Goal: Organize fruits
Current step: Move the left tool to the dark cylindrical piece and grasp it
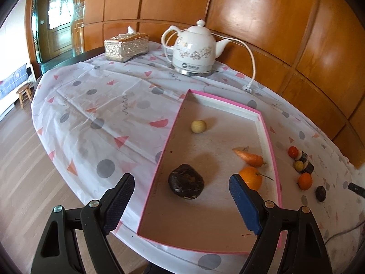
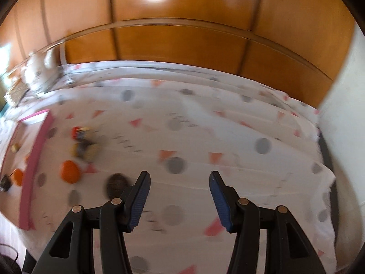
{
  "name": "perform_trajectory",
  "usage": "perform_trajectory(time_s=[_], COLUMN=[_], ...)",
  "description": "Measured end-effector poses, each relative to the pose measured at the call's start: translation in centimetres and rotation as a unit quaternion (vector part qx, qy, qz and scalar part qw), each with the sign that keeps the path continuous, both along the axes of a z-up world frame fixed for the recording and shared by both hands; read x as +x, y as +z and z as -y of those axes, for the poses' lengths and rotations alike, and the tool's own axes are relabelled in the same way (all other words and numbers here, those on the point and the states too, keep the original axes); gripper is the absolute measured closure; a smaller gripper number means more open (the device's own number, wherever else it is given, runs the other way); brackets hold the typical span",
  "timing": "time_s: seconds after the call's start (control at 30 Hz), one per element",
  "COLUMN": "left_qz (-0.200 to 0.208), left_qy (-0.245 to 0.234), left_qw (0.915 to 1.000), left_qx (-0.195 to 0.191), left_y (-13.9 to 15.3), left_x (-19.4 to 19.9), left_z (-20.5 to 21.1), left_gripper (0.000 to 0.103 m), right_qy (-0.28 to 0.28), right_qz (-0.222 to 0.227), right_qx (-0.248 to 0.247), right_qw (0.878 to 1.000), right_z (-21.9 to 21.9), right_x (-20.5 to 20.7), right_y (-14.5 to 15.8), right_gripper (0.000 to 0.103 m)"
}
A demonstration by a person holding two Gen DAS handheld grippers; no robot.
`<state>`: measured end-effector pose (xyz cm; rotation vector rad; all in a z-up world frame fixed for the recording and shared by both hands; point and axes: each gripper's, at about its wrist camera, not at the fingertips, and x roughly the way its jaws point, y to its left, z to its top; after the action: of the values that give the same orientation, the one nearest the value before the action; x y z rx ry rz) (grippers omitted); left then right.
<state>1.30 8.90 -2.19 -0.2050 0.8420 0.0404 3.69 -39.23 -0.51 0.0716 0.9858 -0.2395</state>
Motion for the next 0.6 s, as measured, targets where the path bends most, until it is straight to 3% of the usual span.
perform_trajectory(time_s=[0.3, 0.47, 0.6], left_qz=[0.002, -0.002, -0.007], left_qy=[-0.029, -0.072, -0.123], left_qw=[0.9995, 0.9972, 0.9922], left_qx=[0.016, 0.021, 0.021], left_y=[0.6, 1.2, 1.6], left_x=[0.8, 1.7, 2.7], left_z=[1.8, 4.2, 7.0], left_gripper=[0.018, 0.018, 0.018], right_qy=[-0.115, -0.180, -0.186], right_qz=[-0.015, -0.044, -0.037], right_qx=[-0.013, 0.033, 0.039], right_qw=[0.993, 0.982, 0.981], right_z=[8.4, 11.9, 12.4], right_x=[-0.9, -1.8, -1.9], right_y=[-0.9, -2.8, -2.7], right_gripper=[0.049, 0.048, 0.048])
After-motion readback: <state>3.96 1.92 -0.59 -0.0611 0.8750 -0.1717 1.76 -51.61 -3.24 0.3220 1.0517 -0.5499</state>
